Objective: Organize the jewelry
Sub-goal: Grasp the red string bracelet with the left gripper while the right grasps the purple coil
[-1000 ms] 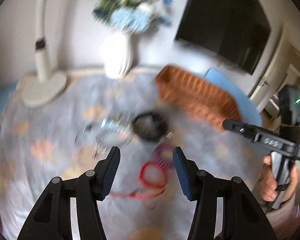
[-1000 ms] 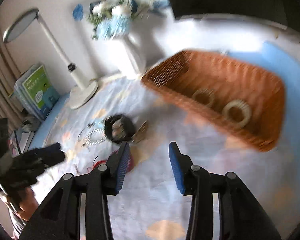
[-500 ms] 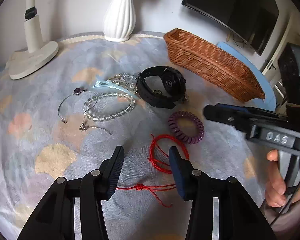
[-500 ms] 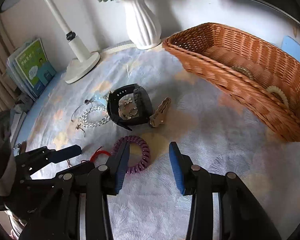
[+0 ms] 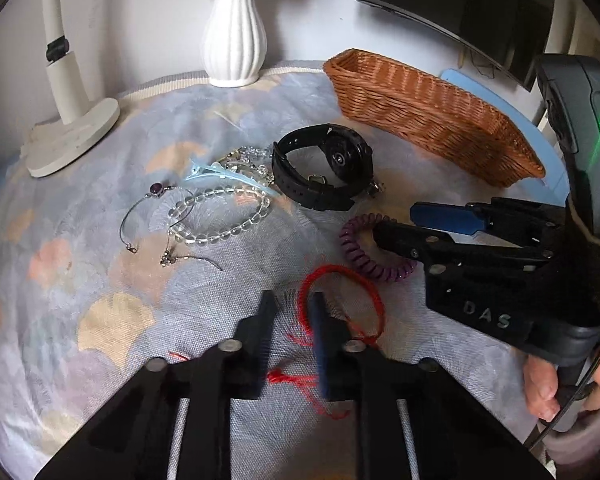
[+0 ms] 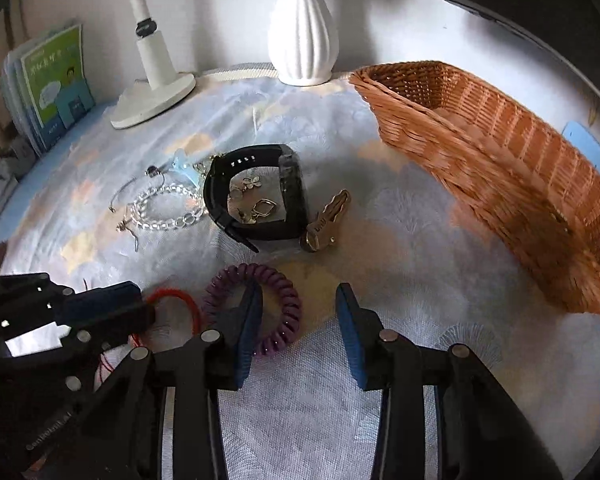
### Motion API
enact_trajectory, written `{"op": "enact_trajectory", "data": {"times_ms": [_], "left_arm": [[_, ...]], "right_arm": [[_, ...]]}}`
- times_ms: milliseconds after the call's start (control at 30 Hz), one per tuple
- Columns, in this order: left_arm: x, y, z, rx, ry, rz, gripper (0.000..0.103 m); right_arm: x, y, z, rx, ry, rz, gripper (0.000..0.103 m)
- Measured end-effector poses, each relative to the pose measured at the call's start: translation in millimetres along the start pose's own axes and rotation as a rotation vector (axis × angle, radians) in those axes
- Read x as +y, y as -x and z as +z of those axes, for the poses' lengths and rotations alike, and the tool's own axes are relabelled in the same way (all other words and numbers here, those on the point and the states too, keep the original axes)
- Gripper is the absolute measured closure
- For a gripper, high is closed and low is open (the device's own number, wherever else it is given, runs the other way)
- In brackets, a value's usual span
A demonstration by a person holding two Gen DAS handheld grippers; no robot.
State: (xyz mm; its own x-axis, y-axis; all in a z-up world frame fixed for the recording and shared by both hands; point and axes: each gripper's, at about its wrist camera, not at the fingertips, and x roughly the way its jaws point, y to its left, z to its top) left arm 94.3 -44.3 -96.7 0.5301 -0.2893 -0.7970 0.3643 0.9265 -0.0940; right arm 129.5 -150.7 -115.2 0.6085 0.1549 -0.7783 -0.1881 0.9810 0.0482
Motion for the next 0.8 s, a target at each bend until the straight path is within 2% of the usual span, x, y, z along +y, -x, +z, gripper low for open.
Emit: {"op": "enact_trajectory", "data": {"times_ms": [100, 233, 500, 700, 800], "left_arm": [[2.1, 0.5, 0.1, 0.0, 0.01, -0.009, 0.096], [5.3, 0.9, 0.6, 0.0, 0.024, -0.02, 0.097], [5.8, 1.0, 0.5, 0.0, 0.024, -0.02, 0.097], [5.1, 1.9, 0.1, -0.001, 0.022, -0.014, 0.098], [5.1, 1.6, 0.9, 0.001, 0.027, -0.012, 0.099]], "right_arm": [[4.6, 0.1, -1.3, -0.004, 0.025, -0.018, 0.071], [5.5, 0.4, -1.6, -0.005, 0.03, -0.014, 0.089], [-1.3, 10.5, -13.2, 0.013, 0.02, -0.035, 0.091], [-24.4, 25.8, -31.6, 0.027, -0.024, -0.088, 0.091], [-38.9, 33.5, -38.8, 0.039, -0.068, -0.086, 0.092]]}}
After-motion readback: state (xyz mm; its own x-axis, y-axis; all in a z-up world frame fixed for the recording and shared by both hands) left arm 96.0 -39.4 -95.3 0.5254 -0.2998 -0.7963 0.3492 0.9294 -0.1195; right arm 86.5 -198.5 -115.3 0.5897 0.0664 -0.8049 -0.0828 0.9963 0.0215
